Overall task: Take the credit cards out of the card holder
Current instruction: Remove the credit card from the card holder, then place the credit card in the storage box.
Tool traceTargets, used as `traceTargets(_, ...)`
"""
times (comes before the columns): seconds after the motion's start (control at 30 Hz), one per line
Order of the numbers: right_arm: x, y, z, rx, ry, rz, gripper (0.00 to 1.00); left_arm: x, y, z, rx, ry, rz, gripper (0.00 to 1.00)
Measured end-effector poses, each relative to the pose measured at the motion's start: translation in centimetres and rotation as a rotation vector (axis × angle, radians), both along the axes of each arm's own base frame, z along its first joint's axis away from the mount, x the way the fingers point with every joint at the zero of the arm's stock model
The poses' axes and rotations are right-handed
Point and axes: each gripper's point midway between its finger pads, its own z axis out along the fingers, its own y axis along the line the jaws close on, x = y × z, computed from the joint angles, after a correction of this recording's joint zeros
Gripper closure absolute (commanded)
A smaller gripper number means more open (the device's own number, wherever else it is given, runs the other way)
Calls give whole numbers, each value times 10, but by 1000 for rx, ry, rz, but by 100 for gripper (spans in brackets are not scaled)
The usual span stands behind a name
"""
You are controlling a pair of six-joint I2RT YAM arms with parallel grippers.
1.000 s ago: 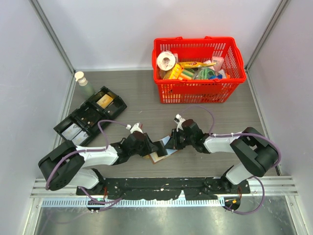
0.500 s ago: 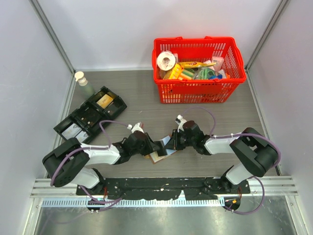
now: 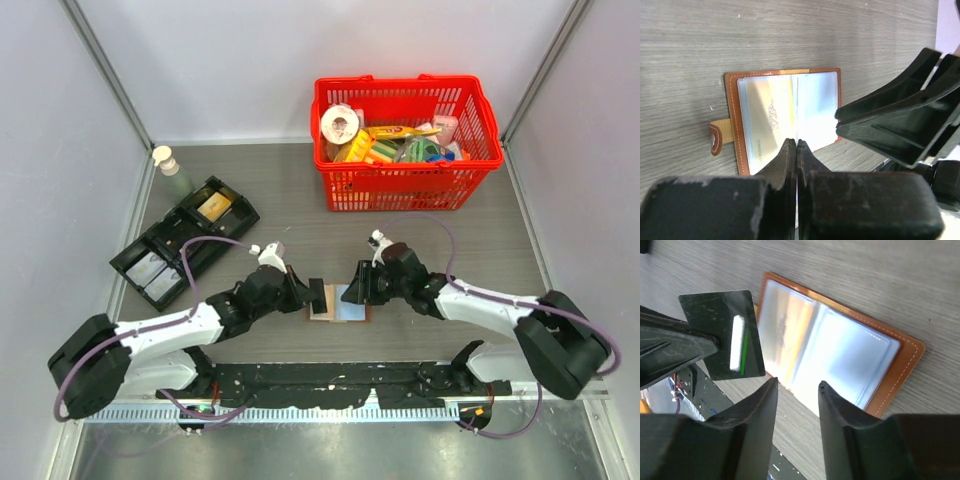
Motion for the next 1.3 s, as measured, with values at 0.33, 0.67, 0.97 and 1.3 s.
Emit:
traceTargets(0.33, 24, 0, 100, 138, -128, -159, 32, 4, 10, 70, 288, -333, -211, 100)
traceTargets(0.67, 27, -5, 146, 317, -70, -338, 31, -19, -12, 127, 743, -792, -508, 100)
traceTargets(0.97, 25, -5, 165, 401, -35, -384, 31, -8, -3, 122, 1113, -971, -605, 100)
traceTargets(1.3, 26, 14, 159, 424, 15, -355, 36, -13, -20, 125, 1211, -1084, -666, 100)
